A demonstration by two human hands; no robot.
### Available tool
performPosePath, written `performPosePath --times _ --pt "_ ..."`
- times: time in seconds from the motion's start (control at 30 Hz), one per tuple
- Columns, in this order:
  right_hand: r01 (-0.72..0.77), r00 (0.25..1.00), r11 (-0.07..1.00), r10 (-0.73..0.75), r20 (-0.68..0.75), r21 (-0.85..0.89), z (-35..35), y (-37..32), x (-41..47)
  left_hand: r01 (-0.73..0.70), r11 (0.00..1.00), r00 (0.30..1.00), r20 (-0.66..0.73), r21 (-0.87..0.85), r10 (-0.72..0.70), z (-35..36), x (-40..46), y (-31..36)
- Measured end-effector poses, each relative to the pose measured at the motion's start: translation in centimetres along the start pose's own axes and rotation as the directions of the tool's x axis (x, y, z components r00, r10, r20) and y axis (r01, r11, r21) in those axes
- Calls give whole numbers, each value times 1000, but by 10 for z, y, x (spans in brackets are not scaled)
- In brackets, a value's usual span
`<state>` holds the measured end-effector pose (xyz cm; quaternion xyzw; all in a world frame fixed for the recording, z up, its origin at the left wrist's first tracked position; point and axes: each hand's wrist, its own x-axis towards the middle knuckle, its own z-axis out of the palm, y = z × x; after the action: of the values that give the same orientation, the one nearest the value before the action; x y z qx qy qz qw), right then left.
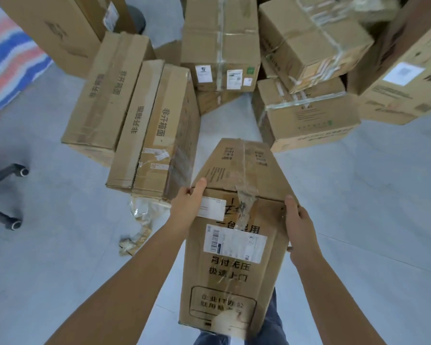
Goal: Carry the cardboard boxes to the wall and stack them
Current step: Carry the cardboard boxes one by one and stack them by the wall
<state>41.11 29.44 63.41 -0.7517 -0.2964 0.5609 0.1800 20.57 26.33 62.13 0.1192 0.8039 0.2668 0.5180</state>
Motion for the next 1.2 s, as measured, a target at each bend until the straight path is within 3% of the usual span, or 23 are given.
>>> performPosePath --times 0.1,0.2,0.33,0.6,0.9,1.03,1.2 --pt "-227 972 966 217 94 126 -11 -14 2 169 982 980 121 -84 -158 9 -8 17" --pt "-445 890 875 409 202 191 -22 -23 8 306 951 931 220 -40 -290 9 -11 24" --pt "-483 862 860 432 266 166 -31 -14 10 401 907 886 308 -131 -348 11 -16 8" --pt "-353 877 933 303 374 72 -92 7 10 282 897 957 163 -340 -239 62 -87 -20" --pt "-1 843 997 -38 537 73 -219 -54 -34 13 811 997 -54 -584 -54 117 -238 30" --pt "204 774 971 -236 588 122 -250 -83 -74 -198 764 978 -170 -614 117 110 -302 50" --pt "404 646 895 -426 634 190 -265 -100 -141 -424 653 902 -358 -627 242 91 -376 34"
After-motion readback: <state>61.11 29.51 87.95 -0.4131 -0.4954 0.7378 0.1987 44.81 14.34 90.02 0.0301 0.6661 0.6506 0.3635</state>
